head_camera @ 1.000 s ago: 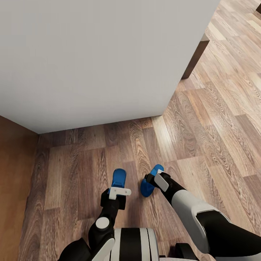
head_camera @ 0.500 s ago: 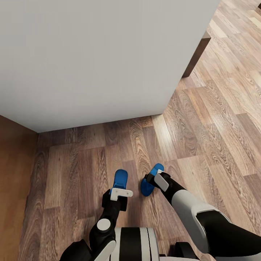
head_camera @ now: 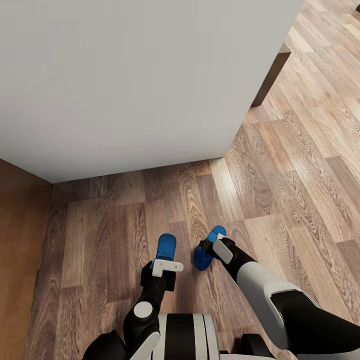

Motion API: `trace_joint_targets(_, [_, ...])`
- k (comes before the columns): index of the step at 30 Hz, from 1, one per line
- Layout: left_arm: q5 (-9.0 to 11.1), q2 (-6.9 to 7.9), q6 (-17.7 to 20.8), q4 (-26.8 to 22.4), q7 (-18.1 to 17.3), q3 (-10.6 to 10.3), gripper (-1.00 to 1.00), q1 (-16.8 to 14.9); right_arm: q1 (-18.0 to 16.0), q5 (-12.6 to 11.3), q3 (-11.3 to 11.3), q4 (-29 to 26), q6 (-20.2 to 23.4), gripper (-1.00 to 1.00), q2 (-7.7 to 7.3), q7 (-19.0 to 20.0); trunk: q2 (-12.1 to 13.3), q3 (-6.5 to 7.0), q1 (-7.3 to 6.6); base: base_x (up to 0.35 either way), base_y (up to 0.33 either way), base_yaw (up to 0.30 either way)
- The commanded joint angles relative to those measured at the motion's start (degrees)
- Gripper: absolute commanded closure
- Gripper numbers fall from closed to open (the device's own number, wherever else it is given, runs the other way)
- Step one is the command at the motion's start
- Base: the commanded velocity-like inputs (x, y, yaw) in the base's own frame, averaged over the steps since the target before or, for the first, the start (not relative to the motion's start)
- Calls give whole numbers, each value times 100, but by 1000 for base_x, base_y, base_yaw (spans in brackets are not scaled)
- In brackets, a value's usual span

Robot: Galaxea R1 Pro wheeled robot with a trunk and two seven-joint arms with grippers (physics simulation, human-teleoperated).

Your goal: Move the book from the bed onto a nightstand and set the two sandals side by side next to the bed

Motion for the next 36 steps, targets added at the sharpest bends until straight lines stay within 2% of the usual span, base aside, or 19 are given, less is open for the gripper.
trace_joint_targets(1, [37, 4, 17, -9, 52, -13, 100, -7, 5, 16, 61, -11, 34, 100, -5, -39, -1, -4, 3, 0, 0, 0])
trace_joint_targets(22, [37, 0, 19, 0, 52, -10, 100, -7, 5, 25, 59, -11, 41, 100, -5, -48, -1, -4, 3, 0, 0, 0])
trace_joint_targets(36, [48, -4, 27, 36, 52, 55, 100, -7, 5, 18, 60, -18, 38, 100, -5, -39, 18, 307, -33, 0, 0, 0])
